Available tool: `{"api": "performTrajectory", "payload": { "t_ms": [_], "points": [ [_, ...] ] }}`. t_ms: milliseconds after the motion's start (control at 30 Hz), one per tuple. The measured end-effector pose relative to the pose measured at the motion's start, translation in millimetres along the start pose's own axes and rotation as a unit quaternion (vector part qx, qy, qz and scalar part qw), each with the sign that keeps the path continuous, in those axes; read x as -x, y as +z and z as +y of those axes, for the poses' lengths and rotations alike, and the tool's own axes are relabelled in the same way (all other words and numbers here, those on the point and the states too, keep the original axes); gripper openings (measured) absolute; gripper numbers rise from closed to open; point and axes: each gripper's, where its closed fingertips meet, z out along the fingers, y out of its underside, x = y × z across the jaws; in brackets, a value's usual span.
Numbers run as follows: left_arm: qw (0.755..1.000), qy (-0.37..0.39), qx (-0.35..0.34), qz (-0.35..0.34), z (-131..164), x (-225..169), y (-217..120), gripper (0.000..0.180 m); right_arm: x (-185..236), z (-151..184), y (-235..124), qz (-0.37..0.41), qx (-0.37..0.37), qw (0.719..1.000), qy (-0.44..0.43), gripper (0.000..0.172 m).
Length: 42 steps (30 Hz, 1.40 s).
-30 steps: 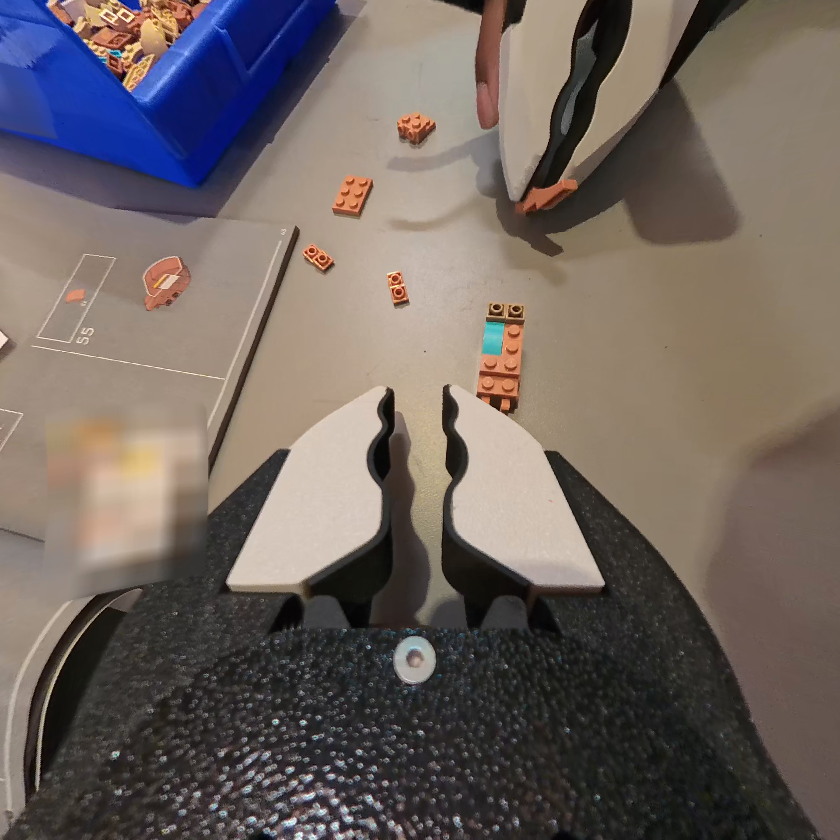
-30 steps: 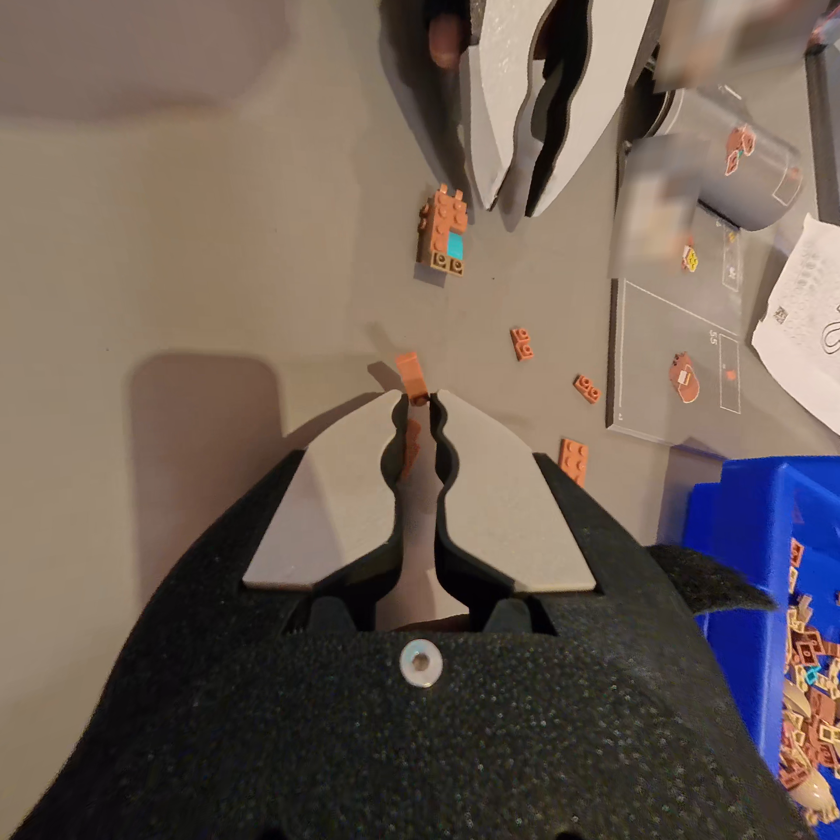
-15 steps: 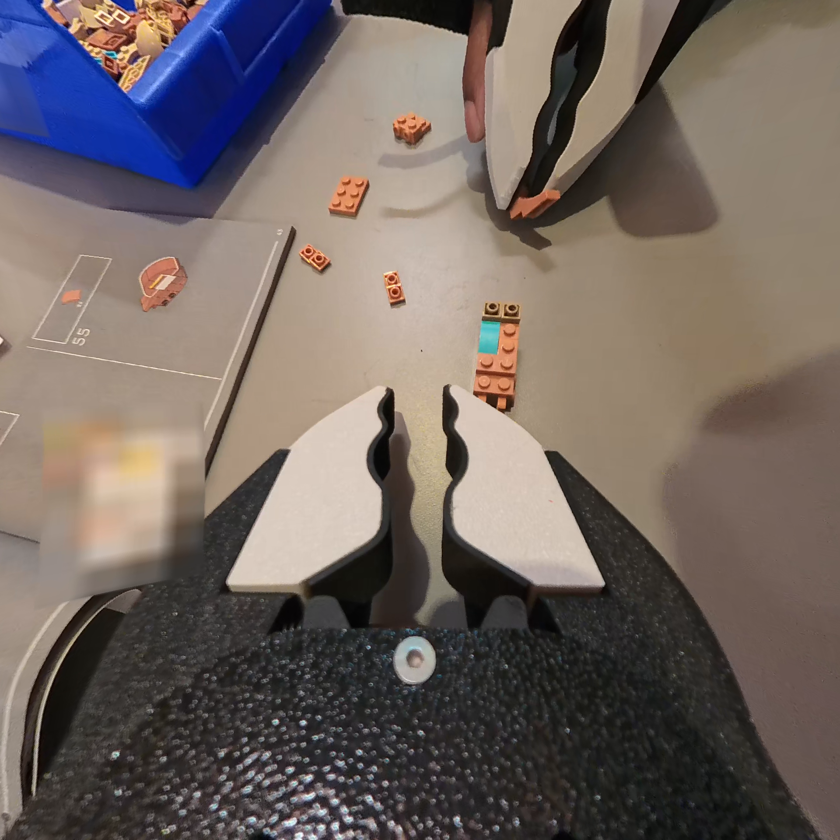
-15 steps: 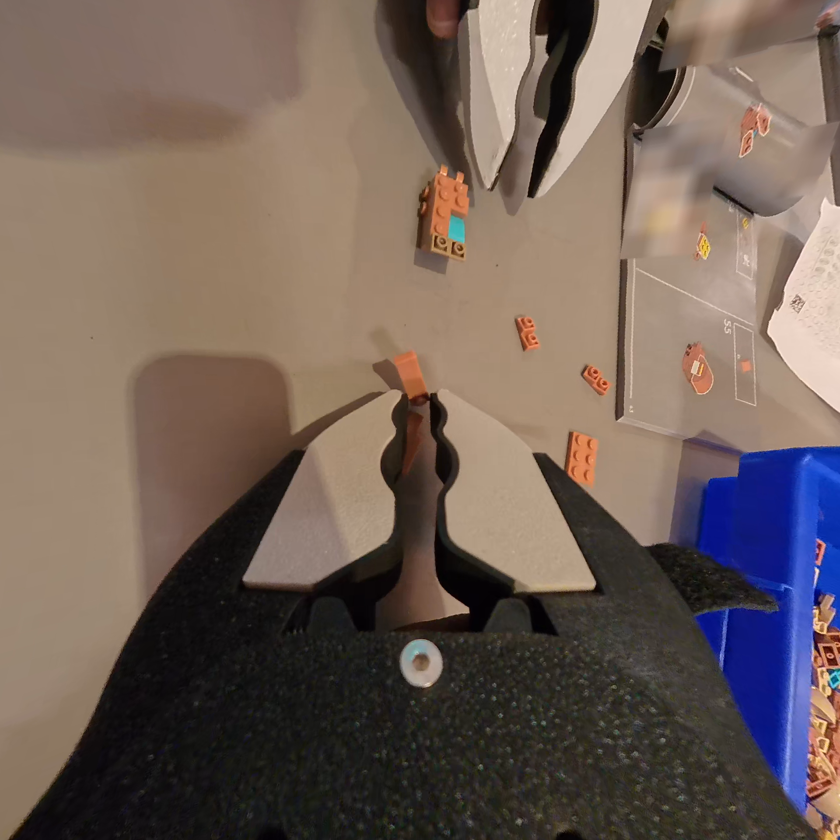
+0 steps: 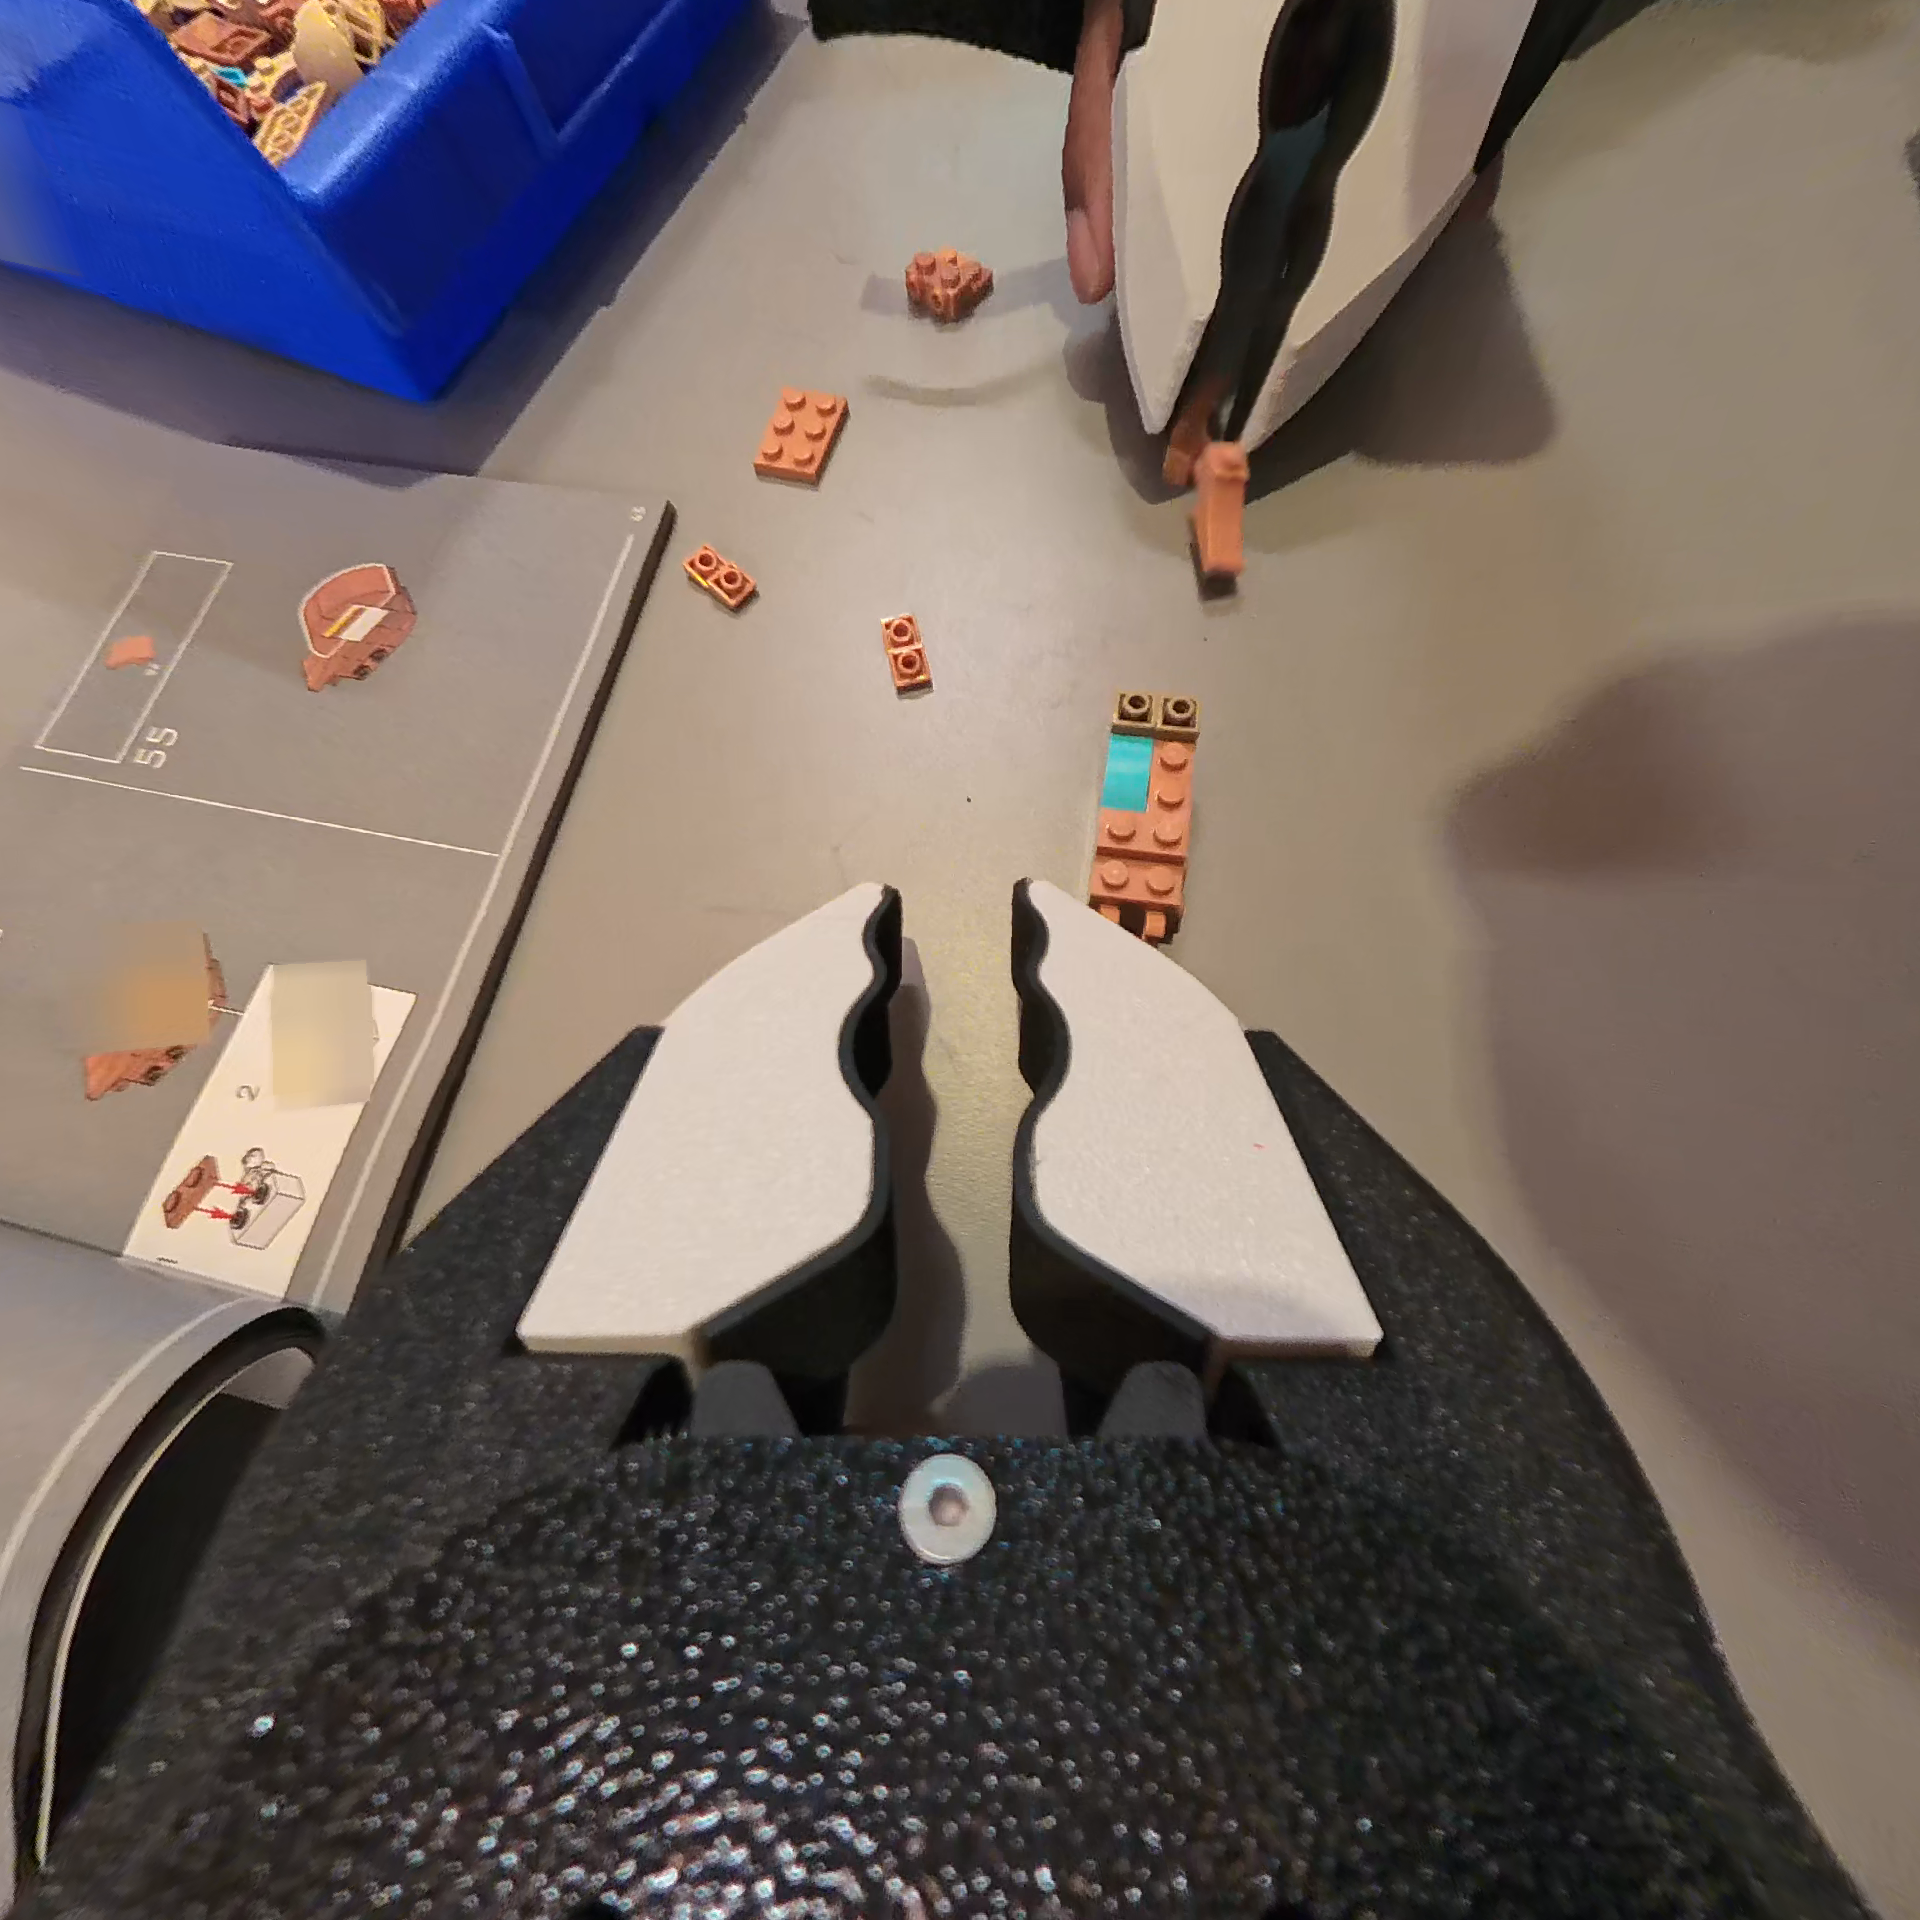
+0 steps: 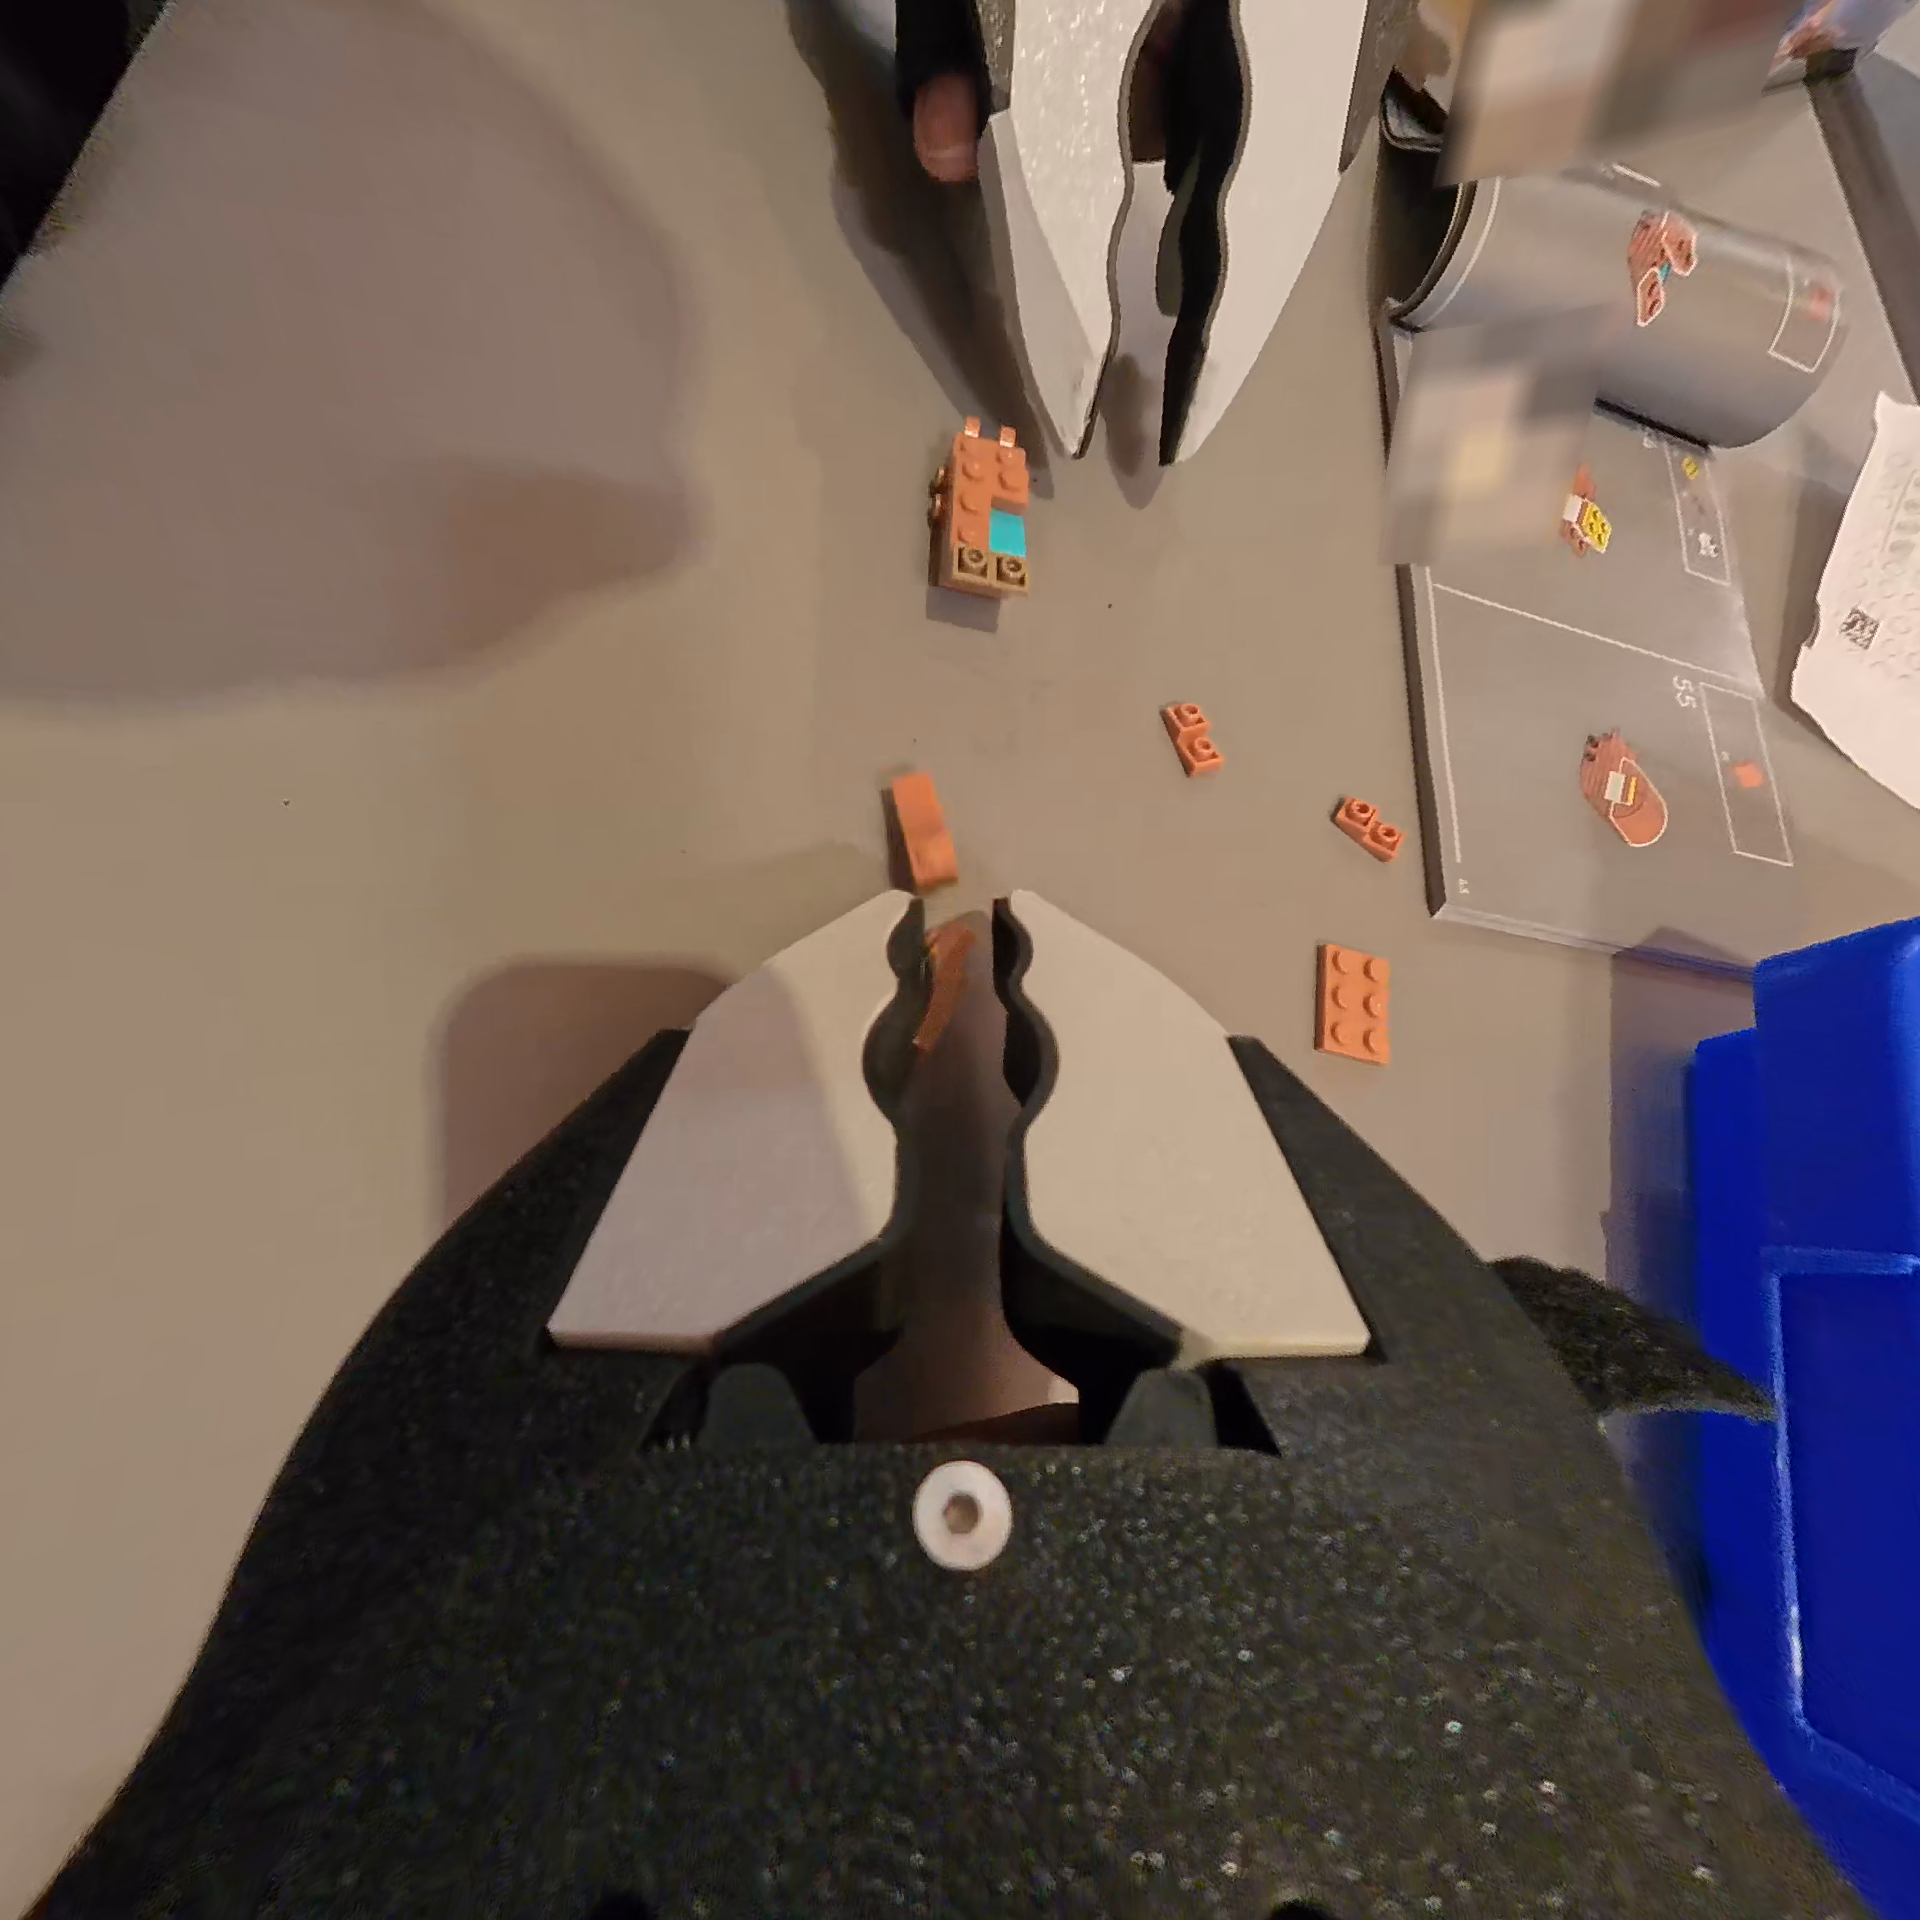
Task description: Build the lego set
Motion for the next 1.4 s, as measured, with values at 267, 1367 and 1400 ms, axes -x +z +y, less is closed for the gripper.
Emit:
{"api": "performTrajectory", "payload": {
  "t_ms": [267, 1367, 1400],
  "points": [
    [1.0, -0.004, 0.0, 0.003, 0, 0, 0, 0.019, -2, -1, -1, 0.009, -0.005, 1.0, 0.002, 0.017],
    [1.0, -0.003, 0.004, 0.004, 1, 0, 1, 0.019, -14, -3, -2, 0.044, -0.015, 0.998, 0.033, 0.016],
    [1.0, -0.003, 0.004, 0.005, 1, 0, 1, 0.019, -14, -5, -5, 0.043, -0.021, 0.998, 0.031, 0.016]
  ]
}}
